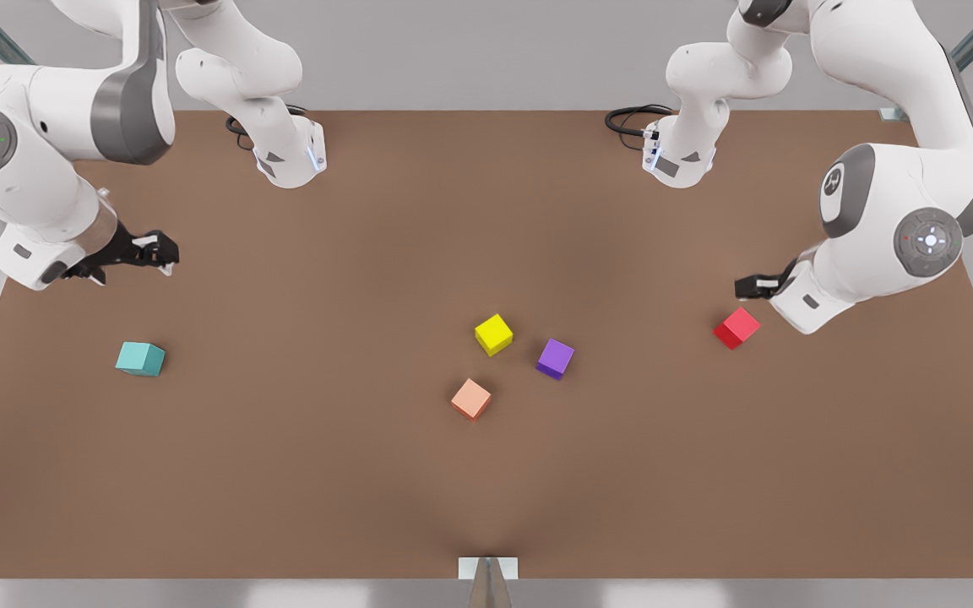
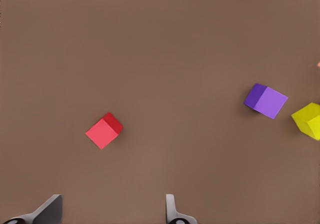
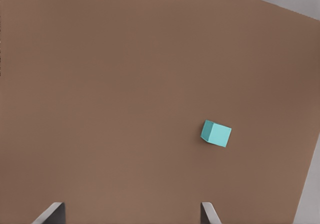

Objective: Pick up red wooden cube and pass to hand red wooden cube and place in blue wooden cube

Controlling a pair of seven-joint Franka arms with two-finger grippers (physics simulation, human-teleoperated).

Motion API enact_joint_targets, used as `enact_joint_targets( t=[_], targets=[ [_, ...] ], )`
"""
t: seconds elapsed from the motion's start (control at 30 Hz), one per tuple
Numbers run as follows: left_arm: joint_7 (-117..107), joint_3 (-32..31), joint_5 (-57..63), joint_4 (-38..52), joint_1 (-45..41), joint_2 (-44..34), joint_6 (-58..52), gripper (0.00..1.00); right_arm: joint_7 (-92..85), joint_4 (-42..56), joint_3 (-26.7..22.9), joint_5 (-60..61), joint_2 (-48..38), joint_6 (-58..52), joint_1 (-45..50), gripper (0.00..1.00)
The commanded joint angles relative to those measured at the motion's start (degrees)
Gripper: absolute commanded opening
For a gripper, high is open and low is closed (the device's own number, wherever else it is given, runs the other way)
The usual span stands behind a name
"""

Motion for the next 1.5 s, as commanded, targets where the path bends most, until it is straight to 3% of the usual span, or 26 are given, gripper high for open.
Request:
enact_joint_targets(
  t=[0.0, 0.07, 0.13, 0.2, 0.47, 0.83, 1.3, 1.33, 1.37, 1.43, 1.47],
  targets=[
    [-5.0, 0.1, -0.3, 0.0, 0.0, -0.1, 4.4, 1.0, -5.3, -0.3, -0.1, 0.3, -0.1, 3.6, -0.3, 1.0],
    [-5.1, 0.5, -0.3, -1.8, 0.0, -0.1, 5.8, 1.0, -5.3, -0.5, -0.2, 0.2, 0.0, 3.6, -0.4, 1.0],
    [-5.7, 7.0, -0.3, -12.7, 0.0, 0.7, 18.9, 1.0, -5.3, -0.6, -0.2, 0.3, 0.3, 3.6, -0.4, 1.0],
    [-19.8, 9.3, -2.6, -24.2, 0.0, 1.7, 34.2, 1.0, -5.2, -0.6, -0.2, 0.3, 0.4, 3.5, -0.7, 1.0],
    [-27.2, 15.6, -7.9, -43.0, -1.3, 2.1, 55.2, 1.0, -5.1, -2.6, -0.5, 3.0, 0.3, 3.9, -2.8, 1.0],
    [-30.6, 17.2, -10.6, -46.5, -1.7, 4.1, 55.7, 1.0, -5.1, -3.5, -0.4, 3.4, 0.4, 4.0, -2.8, 1.0],
    [-29.8, 17.2, -10.7, -46.3, -2.9, 12.4, 61.7, 1.0, -5.1, -4.6, -0.4, 3.4, 0.5, 4.3, -2.9, 1.0],
    [-29.8, 17.2, -10.6, -46.2, -2.9, 12.5, 61.7, 0.97, -5.1, -4.6, -0.4, 3.4, 0.5, 4.3, -2.9, 1.0],
    [-29.8, 17.2, -10.7, -46.2, -2.9, 12.5, 61.7, 0.75, -5.1, -4.6, -0.4, 3.4, 0.5, 4.3, -2.9, 1.0],
    [-29.8, 17.1, -10.7, -45.9, -3.3, 12.3, 61.7, 0.44, -5.1, -4.6, -0.4, 3.4, 0.4, 4.3, -2.9, 1.0],
    [-29.9, 17.1, -10.7, -45.8, -3.3, 12.1, 61.6, 0.44, -5.1, -4.6, -0.4, 3.5, 0.5, 4.3, -2.9, 1.0]
  ],
)
